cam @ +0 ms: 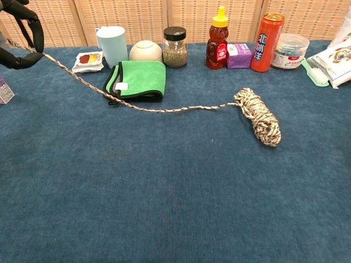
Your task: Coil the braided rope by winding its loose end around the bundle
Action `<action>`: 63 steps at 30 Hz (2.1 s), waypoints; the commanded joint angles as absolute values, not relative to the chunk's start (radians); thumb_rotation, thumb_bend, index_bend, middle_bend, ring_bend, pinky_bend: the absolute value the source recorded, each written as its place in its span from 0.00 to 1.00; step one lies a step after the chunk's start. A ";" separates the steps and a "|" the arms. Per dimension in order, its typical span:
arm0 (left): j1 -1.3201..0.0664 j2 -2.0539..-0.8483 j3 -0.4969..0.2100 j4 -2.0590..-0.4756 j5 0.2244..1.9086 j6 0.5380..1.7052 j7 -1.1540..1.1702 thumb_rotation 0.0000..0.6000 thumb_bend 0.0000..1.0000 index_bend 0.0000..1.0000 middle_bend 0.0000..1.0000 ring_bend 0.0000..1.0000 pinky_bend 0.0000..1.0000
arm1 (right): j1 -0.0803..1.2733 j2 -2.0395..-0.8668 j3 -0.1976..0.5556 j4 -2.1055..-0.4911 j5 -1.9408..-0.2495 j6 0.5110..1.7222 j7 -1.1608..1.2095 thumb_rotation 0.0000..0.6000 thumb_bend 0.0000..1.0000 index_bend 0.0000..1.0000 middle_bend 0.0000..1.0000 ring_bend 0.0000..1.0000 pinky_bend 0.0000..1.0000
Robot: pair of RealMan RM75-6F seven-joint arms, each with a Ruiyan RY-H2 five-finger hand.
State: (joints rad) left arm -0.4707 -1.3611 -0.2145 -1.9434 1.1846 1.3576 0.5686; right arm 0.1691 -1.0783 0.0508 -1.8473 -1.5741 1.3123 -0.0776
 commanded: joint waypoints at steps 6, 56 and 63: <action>-0.478 -1.327 -0.232 -1.989 1.189 1.378 0.590 1.00 0.41 0.64 0.00 0.00 0.00 | 0.389 -1.132 0.202 -1.929 -1.286 1.059 -0.168 1.00 0.00 0.00 0.00 0.00 0.00; -0.473 -1.303 -0.230 -1.964 1.197 1.403 0.519 1.00 0.41 0.64 0.00 0.00 0.00 | 0.665 -1.771 0.310 -1.632 -0.609 1.389 -0.794 1.00 0.00 0.00 0.00 0.00 0.00; -0.474 -1.305 -0.228 -1.960 1.197 1.402 0.515 1.00 0.41 0.64 0.00 0.00 0.00 | 0.688 -1.765 0.303 -1.597 -0.598 1.425 -0.892 1.00 0.00 0.00 0.00 0.00 0.00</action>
State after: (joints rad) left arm -0.4738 -1.3049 -0.2285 -1.9601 1.1969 1.4023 0.5152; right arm 0.6798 -1.7673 0.3070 -1.6125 -0.5935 1.4143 -0.8760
